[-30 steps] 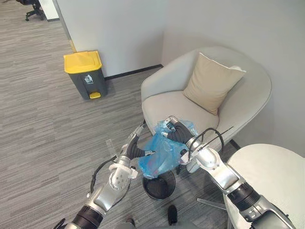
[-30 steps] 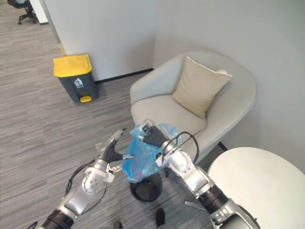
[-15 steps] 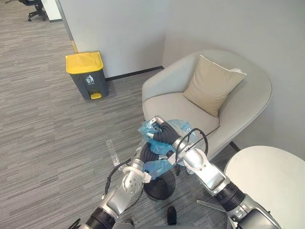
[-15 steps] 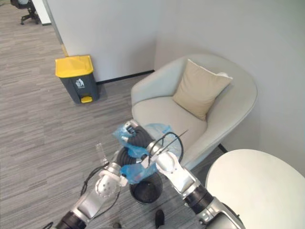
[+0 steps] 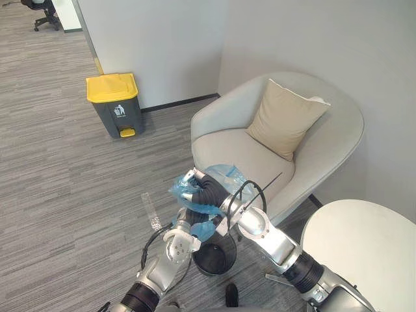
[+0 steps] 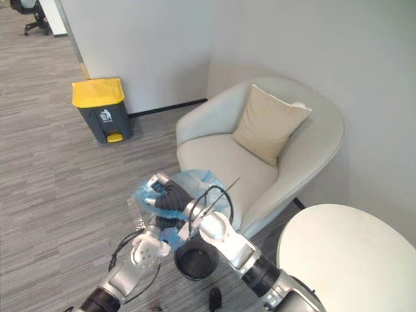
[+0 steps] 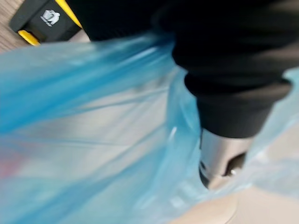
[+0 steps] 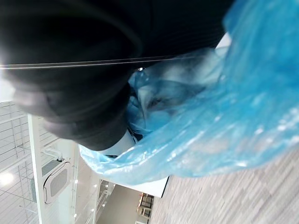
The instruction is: Gather rubbish on tea table into small bin, then transfer packed bag to large trash can.
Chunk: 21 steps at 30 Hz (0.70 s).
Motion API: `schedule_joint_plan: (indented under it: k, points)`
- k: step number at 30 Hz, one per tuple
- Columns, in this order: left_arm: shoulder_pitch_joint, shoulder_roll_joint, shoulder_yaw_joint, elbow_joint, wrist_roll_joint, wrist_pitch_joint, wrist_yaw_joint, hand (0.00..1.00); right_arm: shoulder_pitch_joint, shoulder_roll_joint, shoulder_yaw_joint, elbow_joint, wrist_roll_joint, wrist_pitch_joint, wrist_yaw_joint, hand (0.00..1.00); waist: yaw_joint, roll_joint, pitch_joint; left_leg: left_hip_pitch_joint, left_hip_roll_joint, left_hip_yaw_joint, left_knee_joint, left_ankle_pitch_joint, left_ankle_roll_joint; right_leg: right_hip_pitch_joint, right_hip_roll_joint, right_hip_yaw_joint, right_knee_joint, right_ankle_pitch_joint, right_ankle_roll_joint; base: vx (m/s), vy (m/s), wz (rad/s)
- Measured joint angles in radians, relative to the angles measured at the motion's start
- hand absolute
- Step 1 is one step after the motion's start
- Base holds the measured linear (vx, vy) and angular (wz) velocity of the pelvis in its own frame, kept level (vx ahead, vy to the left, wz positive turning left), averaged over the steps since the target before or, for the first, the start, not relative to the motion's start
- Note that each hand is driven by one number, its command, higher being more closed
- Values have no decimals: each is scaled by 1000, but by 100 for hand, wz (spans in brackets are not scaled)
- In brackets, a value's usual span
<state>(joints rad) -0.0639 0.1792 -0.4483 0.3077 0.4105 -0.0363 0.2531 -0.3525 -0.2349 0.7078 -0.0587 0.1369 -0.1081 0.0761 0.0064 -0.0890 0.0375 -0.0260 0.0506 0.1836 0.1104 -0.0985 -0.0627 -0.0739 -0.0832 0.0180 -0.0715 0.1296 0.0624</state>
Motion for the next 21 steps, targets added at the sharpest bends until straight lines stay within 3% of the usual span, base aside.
schedule_joint_plan:
  k: [11, 15, 16, 21]
  points:
    - [0, -8, 12, 30, -73, 4, -3, 100, 50, 39, -36, 61, 12, -13, 23, 100, -6, 0, 0, 0, 1, 16, -2, -1, -1, -9, 3, 15, 0, 0, -1, -5, 0, -4]
    - [0, -9, 60, 15, -118, 4, -2, 100, 109, 34, -79, 116, -102, -22, 16, 100, -7, 0, 0, 1, 0, 16, -2, -2, 1, -8, 2, 15, 0, -1, -1, 0, 0, 0]
    - [1, -9, 65, 12, -121, 4, -2, 100, 116, 34, -85, 125, -113, -22, 13, 0, -7, 0, 0, 2, 0, 16, -2, -3, 0, -7, 2, 15, 0, -1, -1, 0, 0, 0]
    - [21, -7, 80, -57, -141, 4, -1, 100, 173, 28, -125, 152, -258, -23, -26, 0, -7, 1, 1, 12, 2, 16, -3, -5, -1, 2, 2, 14, -1, -4, 1, 0, 0, 0]
